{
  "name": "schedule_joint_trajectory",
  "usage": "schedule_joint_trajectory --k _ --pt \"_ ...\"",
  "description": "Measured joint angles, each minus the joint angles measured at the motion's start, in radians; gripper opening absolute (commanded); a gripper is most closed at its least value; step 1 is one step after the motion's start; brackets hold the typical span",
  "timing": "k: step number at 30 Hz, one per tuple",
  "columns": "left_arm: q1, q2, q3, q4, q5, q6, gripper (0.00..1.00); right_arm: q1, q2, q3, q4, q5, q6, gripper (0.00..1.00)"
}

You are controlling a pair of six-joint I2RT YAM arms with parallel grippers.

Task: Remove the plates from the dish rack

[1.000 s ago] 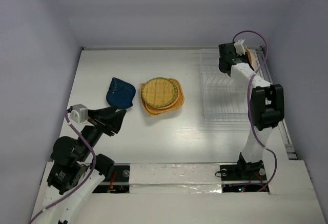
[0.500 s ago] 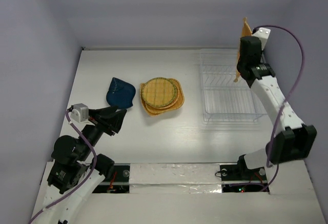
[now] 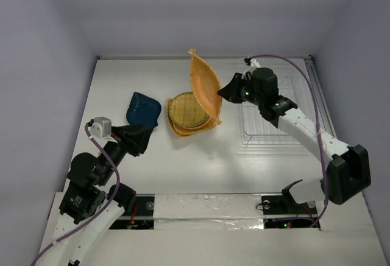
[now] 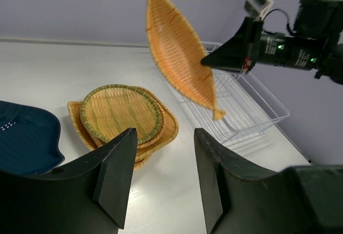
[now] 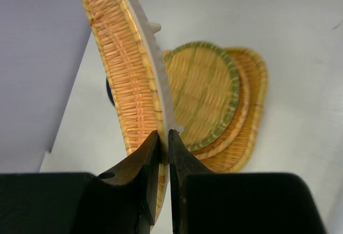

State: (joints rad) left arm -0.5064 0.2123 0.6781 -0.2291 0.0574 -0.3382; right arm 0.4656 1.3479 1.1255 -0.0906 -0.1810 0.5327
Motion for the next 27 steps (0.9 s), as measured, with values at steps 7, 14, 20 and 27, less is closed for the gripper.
schedule_joint_trajectory --k 7,14,20,27 --pt "0.031 0.032 0.0 0.0 0.002 0.0 0.43 0.027 0.206 -0.029 0.147 -0.199 0.122 0.0" --pt "0.064 0.037 0.0 0.0 0.006 0.0 0.43 0.043 0.319 -0.027 0.171 -0.261 0.167 0.0" --pt "0.07 0.04 0.0 0.0 0.012 0.0 0.43 0.053 0.384 -0.027 0.197 -0.303 0.187 0.03" --pt "0.076 0.04 0.0 0.0 0.014 0.0 0.43 0.053 0.439 -0.012 0.202 -0.316 0.198 0.12"
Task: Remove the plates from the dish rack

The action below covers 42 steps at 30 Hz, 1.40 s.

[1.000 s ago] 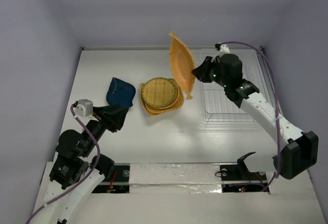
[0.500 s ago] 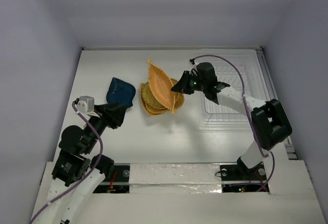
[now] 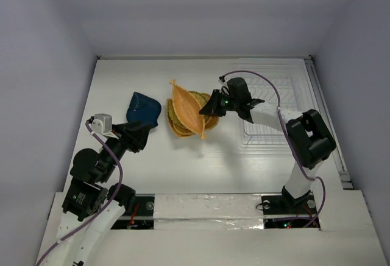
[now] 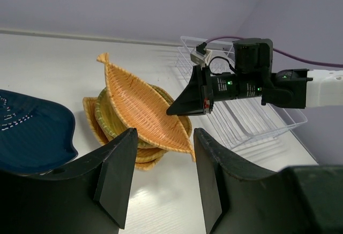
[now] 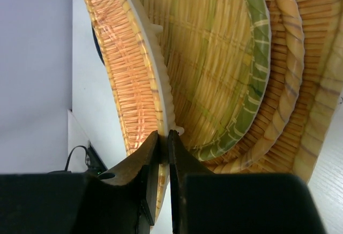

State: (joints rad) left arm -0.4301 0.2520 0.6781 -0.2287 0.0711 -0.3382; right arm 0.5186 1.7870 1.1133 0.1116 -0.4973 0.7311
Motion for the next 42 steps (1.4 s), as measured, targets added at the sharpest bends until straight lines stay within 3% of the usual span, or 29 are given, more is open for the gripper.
schedule_joint_trajectory --k 6,14,18,23,30,36,42 --pt "0.0 0.0 0.0 0.0 0.0 0.0 0.43 0.0 0.001 0.008 0.002 0.006 0.0 0.43" --pt "0.0 0.0 0.0 0.0 0.0 0.0 0.43 0.0 -0.015 0.021 -0.031 0.061 -0.031 0.72" --pt "0.0 0.0 0.0 0.0 0.0 0.0 0.43 0.0 -0.078 0.021 -0.069 0.117 -0.054 1.0" --pt "0.0 0.0 0.0 0.0 0.003 0.002 0.53 0.0 -0.263 0.006 -0.105 0.212 -0.09 1.0" --pt "0.0 0.003 0.0 0.001 0.01 0.008 0.72 0.009 -0.706 -0.061 -0.095 0.349 -0.161 1.0" --pt "0.0 0.073 0.09 -0.042 -0.022 0.017 0.75 0.013 -1.131 -0.142 -0.116 0.494 -0.24 1.0" --pt "0.0 0.124 0.291 -0.045 -0.067 0.043 0.77 0.013 -1.381 -0.141 -0.169 0.636 -0.29 1.0"
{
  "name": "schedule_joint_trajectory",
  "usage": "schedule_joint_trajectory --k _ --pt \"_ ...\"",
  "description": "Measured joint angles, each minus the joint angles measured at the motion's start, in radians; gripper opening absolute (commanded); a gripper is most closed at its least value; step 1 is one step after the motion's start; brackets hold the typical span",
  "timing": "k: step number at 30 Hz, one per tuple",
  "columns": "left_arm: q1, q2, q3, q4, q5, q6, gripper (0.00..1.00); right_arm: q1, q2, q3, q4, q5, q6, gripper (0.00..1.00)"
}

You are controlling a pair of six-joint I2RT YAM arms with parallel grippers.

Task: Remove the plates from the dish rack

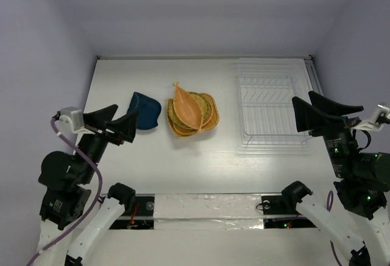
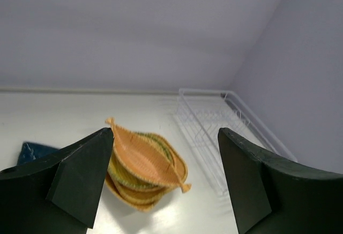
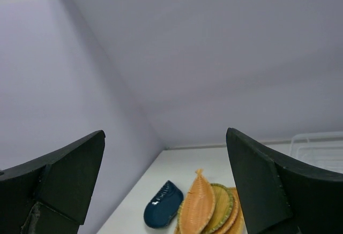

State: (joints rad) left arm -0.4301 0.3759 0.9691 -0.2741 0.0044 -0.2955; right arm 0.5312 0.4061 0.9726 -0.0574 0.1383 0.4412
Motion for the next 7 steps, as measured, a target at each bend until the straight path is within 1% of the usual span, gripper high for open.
schedule_joint_trajectory --k 3,7 --pt "0.0 0.0 0.068 0.011 -0.024 0.006 0.76 0.0 -0.042 0.0 -0.064 0.047 -0.011 1.0" --pt "0.0 0.0 0.083 0.009 -0.04 0.006 0.76 0.0 -0.063 -0.007 -0.128 0.072 -0.026 1.0"
